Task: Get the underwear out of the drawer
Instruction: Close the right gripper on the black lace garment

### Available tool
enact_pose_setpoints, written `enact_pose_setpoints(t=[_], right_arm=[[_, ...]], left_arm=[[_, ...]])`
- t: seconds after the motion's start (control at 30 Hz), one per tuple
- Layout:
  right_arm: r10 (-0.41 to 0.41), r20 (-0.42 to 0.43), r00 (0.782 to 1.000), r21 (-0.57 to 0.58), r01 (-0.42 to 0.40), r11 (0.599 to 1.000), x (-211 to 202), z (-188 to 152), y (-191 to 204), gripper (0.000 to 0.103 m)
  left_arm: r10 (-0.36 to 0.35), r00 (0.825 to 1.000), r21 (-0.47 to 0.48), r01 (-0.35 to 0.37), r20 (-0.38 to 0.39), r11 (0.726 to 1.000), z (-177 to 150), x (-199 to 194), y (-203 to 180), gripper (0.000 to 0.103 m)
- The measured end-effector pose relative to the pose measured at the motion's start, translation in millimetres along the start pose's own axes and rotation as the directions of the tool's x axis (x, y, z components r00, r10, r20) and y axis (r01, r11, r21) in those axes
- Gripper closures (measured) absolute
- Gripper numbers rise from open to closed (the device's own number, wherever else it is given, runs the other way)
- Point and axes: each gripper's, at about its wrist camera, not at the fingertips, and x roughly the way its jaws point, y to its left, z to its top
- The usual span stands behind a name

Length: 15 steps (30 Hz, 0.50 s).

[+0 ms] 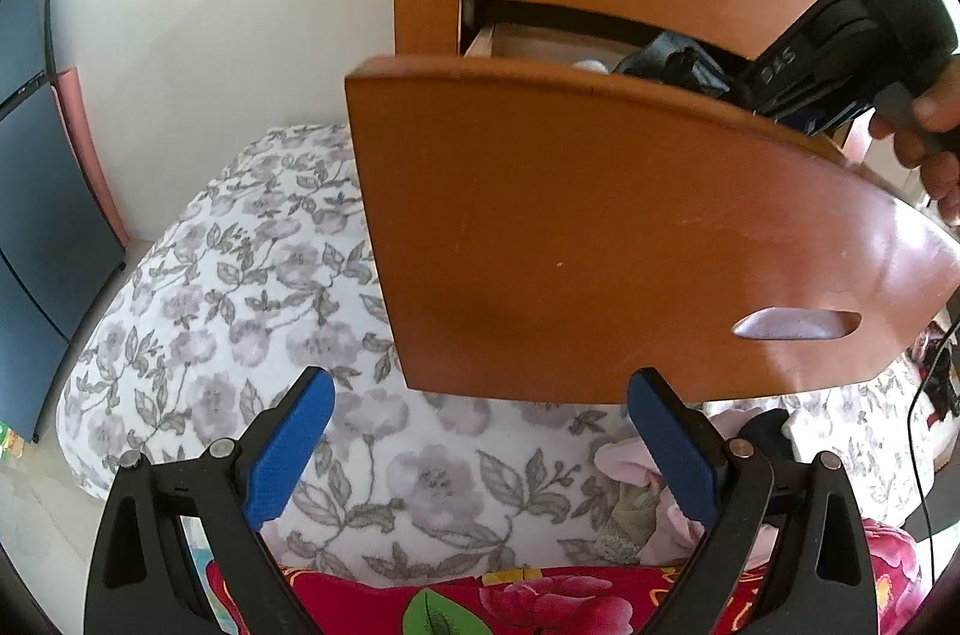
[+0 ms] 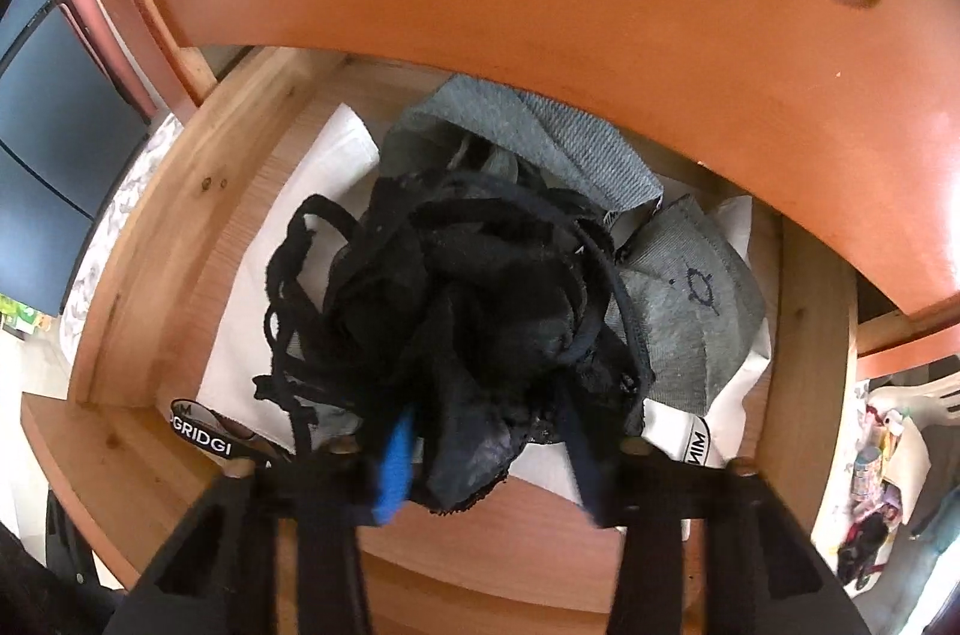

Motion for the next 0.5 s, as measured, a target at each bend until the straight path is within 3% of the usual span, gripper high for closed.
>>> enact_pose_setpoints(t=[0.17,0.5], right_arm=[[0.019,0.019,1.000,0.013,-0.019,1.000,-2,-2,-5,0.094],[0.056,0.113,0.992,0.027,-0.059,0.998,-41,-16,-14,0.098]], left_arm=[[-0.011,0.999,-0.002,0.011,0.034,1.000,2,-6,1,0.005],[0.002,0.995,0.032,-0.005,0.102,0.999,7,-14,-7,0.005]])
